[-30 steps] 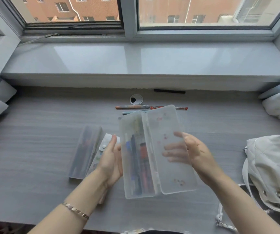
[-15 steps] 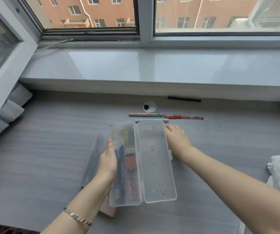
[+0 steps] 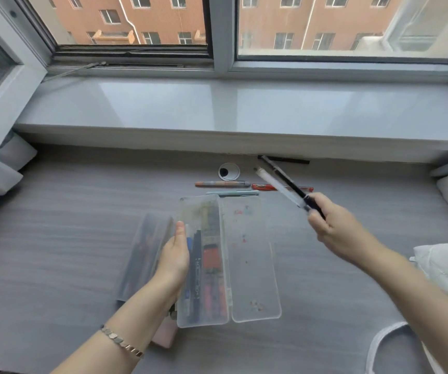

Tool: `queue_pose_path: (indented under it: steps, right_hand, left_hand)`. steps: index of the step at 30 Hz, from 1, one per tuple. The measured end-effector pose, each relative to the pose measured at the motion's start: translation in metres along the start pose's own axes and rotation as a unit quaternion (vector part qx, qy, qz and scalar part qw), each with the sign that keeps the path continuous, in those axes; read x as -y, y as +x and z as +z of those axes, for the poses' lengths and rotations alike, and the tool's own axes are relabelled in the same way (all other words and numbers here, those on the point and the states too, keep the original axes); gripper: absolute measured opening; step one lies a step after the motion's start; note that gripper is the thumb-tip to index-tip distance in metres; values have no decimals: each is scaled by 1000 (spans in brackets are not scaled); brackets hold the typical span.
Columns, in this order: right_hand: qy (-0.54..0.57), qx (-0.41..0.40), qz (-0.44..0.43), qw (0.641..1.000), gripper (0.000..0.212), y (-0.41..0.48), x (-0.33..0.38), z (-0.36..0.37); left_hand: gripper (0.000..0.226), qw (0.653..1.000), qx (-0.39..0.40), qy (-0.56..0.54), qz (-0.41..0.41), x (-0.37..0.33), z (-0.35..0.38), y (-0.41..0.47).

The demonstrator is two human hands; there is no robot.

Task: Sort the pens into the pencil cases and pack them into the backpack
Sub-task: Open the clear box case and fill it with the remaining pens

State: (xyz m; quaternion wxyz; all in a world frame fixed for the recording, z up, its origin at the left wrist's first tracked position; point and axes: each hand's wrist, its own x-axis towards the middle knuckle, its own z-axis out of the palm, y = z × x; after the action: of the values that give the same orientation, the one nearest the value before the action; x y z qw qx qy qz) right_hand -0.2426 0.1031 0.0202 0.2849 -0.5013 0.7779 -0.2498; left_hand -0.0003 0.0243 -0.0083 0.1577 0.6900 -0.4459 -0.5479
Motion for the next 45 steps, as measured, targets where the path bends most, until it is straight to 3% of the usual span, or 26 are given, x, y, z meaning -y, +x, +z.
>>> queue_pose_path:
  steps: [2, 5, 8, 10, 13, 17, 23, 25, 28, 30, 32, 34, 38, 41, 45]
  right_hand:
    - [-55, 160, -28, 985, 16, -14, 32, -29]
    - [-180, 395, -12, 901, 16, -24, 65, -40]
    - [-242, 476, 30, 845, 20, -16, 78, -24]
    - [-259, 468, 25, 845, 23, -4, 77, -13]
    - [-223, 409, -12, 885, 24, 8, 70, -6]
    - [-132, 286, -87, 945, 21, 5, 69, 11]
    - [-225, 197, -266, 916, 32, -18, 55, 48]
    - [-184, 135, -303, 925, 35, -12, 48, 46]
    - [-68, 13, -263, 962, 26, 27, 39, 35]
    - [-59, -59, -193, 978, 20, 65, 27, 32]
    - [-113, -47, -97, 988, 31, 102, 9, 34]
    - [-168, 20, -22, 985, 38, 130, -9, 42]
    - [-248, 129, -28, 960, 35, 149, -22, 58]
    - [-282, 142, -24, 949, 29, 148, -24, 62]
    - [-173, 115, -11, 978, 34, 145, -15, 69]
  left_hand:
    - [61, 999, 15, 25, 16, 0, 7, -2]
    - [58, 997, 40, 58, 43, 4, 21, -6]
    - [55, 993, 74, 68, 57, 4, 35, -17]
    - [49, 992, 95, 58, 61, 7, 42, -20]
    - [32, 992, 98, 47, 61, 7, 47, -24]
    - [52, 992, 89, 43, 77, 7, 50, -28]
    - [56, 996, 84, -27, 27, 0, 59, -18]
    - [57, 997, 69, -33, 30, -8, 60, -13]
    - [55, 998, 36, -23, 42, -15, 59, -1]
    - [55, 998, 28, -10, 48, -17, 55, 7]
    - [55, 999, 21, 5, 50, -17, 50, 12]
    - [55, 999, 15, 10, 45, -16, 45, 19]
    - [47, 999, 8, 23, 29, -13, 34, 29]
    - [54, 999, 8, 34, 23, -11, 24, 36]
    - [54, 999, 6, 32, 36, -9, 10, 38]
